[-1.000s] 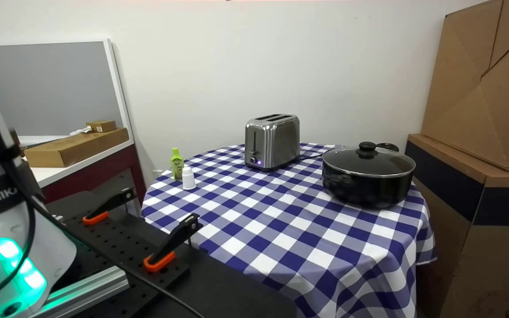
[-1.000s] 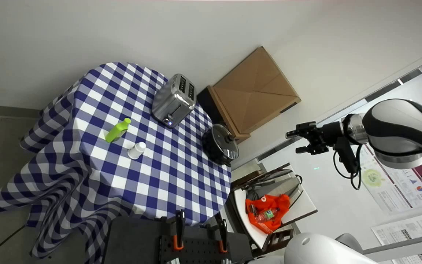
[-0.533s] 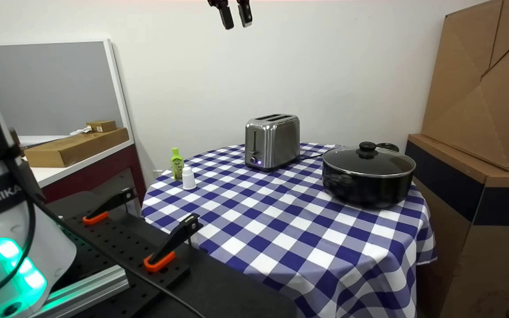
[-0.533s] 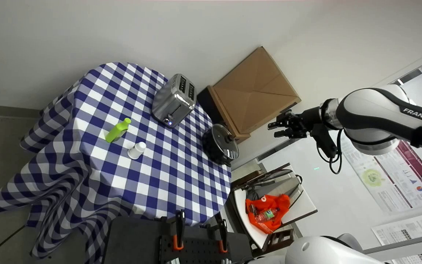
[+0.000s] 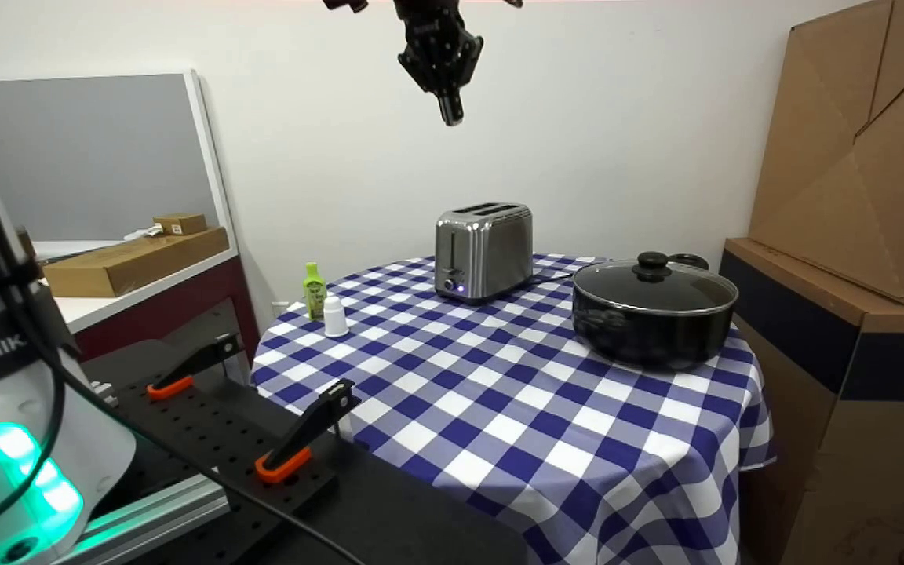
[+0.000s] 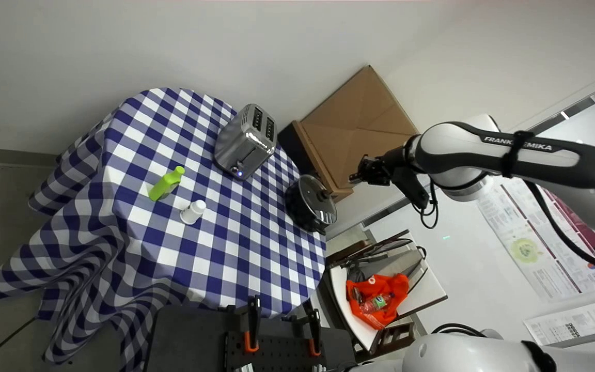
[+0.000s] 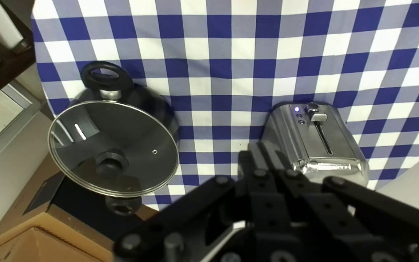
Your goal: Switch off the toaster
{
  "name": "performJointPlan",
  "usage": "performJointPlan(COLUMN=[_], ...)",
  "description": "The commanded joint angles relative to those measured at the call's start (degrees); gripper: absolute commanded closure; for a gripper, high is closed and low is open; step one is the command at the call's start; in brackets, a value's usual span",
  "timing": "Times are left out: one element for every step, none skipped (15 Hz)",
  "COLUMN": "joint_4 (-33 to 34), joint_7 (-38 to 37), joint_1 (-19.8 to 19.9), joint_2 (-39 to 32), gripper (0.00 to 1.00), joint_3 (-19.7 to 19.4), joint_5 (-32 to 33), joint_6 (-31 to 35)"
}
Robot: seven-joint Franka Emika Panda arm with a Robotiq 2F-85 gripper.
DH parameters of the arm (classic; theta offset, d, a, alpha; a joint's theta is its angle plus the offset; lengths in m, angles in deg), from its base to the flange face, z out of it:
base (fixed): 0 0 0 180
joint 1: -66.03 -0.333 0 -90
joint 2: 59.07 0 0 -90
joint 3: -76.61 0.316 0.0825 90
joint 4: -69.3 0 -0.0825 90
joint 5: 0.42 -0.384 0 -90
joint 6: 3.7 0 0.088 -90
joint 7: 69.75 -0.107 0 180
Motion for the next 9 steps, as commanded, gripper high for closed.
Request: performJointPlan(joint_4=[6.19, 7.26, 8.26, 9.10, 10.06, 10.87, 11.72, 12.49, 13.21], joint_7=[-3.13, -3.82, -4.73, -5.59, -6.63, -7.71, -8.79, -9.76, -10.62], joint_1=[0.06, -0.02, -0.11, -0.43, -0.76, -1.36, -2.02, -2.84, -3.76], joint_2=[-11.89, -14.66, -17.02, -19.77, -21.67, -24.31, -26.26, -28.27, -30.43], gripper=[1.00, 1.00, 1.00, 1.00, 1.00, 1.00, 1.00, 1.00, 1.00], joint_3=[1.39, 1.57, 1.63, 1.59, 1.37, 1.09, 0.65, 0.19, -0.29], joint_5=[3.21, 4.31, 5.72, 7.13, 8.71, 10.11, 11.42, 12.48, 13.27], joint_6=[4.55, 5.50, 6.32, 7.57, 8.07, 9.25, 9.84, 10.58, 11.68])
